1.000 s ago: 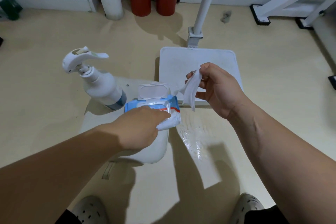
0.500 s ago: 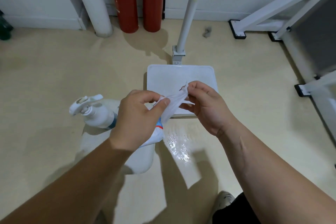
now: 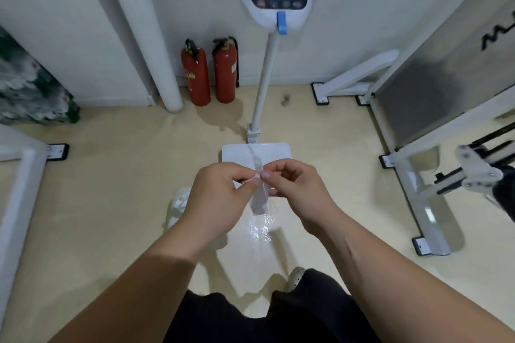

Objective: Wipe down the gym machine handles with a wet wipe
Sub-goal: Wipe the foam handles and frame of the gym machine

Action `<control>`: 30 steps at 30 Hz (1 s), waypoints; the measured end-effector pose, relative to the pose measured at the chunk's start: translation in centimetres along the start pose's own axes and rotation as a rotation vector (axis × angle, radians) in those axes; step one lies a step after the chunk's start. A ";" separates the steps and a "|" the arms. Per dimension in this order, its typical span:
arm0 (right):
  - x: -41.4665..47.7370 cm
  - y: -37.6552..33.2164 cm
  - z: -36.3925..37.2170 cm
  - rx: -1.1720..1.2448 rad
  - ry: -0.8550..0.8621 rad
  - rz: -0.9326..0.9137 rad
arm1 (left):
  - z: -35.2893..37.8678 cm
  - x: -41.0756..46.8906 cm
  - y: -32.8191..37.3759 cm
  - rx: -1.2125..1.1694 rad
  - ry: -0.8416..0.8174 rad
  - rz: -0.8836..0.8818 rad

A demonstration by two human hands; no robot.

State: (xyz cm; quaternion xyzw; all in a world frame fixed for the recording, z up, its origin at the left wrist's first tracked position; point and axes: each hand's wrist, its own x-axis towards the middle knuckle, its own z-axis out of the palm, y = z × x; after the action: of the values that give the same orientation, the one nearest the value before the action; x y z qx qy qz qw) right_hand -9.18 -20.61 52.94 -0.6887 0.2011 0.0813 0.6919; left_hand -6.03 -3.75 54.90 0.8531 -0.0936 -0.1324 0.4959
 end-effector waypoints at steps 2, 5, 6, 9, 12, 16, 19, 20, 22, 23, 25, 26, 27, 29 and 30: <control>-2.8 -3.7 -0.2 -0.027 -0.053 -0.012 | -2.3 -1.3 3.6 -0.023 -0.009 0.007; -6.2 -7.6 -0.2 -0.114 -0.022 -0.053 | -5.1 -2.5 7.1 -0.051 -0.059 0.053; -6.8 -8.1 0.0 -0.171 0.006 -0.062 | -5.6 -2.6 7.4 -0.052 -0.066 0.054; -9.1 -9.5 0.4 -0.207 0.203 -0.080 | -7.6 -1.9 9.3 -0.076 -0.089 0.091; -12.4 -10.3 -0.2 -0.054 0.361 -0.065 | -8.4 -1.1 12.0 -0.122 -0.168 0.118; -17.4 -10.7 -2.9 -0.010 0.579 -0.044 | -6.2 -1.8 16.2 -0.134 -0.370 0.179; -20.3 -9.9 -5.5 0.040 0.762 -0.036 | -2.8 -3.7 18.5 -0.076 -0.550 0.221; -21.1 -9.5 -6.3 0.062 0.800 -0.033 | -1.6 -4.4 19.1 -0.052 -0.601 0.236; -22.9 -8.9 -7.8 0.109 0.860 -0.041 | 1.0 -5.5 19.9 -0.009 -0.689 0.267; -23.7 -8.7 -8.5 0.143 0.891 -0.056 | 2.2 -6.0 20.2 0.013 -0.727 0.281; -25.4 -8.3 -10.3 0.223 0.979 -0.090 | 4.8 -6.8 20.8 0.054 -0.793 0.311; -26.2 -7.9 -11.4 0.250 1.023 -0.101 | 6.1 -7.2 21.3 0.074 -0.821 0.327; -27.0 -7.5 -12.5 0.258 1.058 -0.107 | 7.5 -7.8 21.8 0.098 -0.842 0.344; -28.6 -6.5 -15.1 0.236 1.090 -0.127 | 10.4 -8.9 22.9 0.145 -0.861 0.370; -29.4 -5.9 -16.4 0.223 1.094 -0.137 | 11.9 -9.5 23.6 0.161 -0.862 0.376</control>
State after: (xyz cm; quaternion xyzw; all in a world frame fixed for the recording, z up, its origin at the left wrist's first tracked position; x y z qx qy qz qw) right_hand -36.23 -32.13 70.35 -0.5647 0.4928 -0.3546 0.5591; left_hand -19.52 -22.30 71.08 0.7244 -0.4534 -0.3748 0.3596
